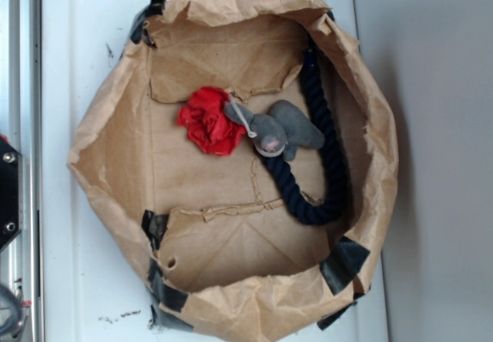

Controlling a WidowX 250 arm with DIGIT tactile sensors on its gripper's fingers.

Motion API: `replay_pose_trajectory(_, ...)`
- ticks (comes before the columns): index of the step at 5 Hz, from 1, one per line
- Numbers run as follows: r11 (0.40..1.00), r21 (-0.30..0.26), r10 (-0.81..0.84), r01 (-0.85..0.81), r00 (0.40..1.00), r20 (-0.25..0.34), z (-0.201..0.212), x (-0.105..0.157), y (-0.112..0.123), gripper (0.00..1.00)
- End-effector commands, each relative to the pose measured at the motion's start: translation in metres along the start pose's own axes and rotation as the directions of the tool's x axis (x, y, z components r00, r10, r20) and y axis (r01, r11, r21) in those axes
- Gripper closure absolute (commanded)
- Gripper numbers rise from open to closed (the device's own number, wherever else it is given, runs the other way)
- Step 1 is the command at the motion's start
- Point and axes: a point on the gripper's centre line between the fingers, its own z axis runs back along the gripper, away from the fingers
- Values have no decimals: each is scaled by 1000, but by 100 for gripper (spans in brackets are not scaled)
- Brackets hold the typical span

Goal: Grab the blue rope.

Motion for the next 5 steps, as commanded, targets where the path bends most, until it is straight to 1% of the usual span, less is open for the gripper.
replay_pose_trajectory(1,1000,0,0,0,1000,0,0,0,0,0)
replay_pose_trajectory(2,999,-7,-51,51,999,-15,-11,45,-3,0)
replay_pose_trajectory(3,992,-71,-104,101,994,-33,-8,85,0,0)
replay_pose_trajectory(5,992,-71,-104,101,994,-33,-8,85,0,0)
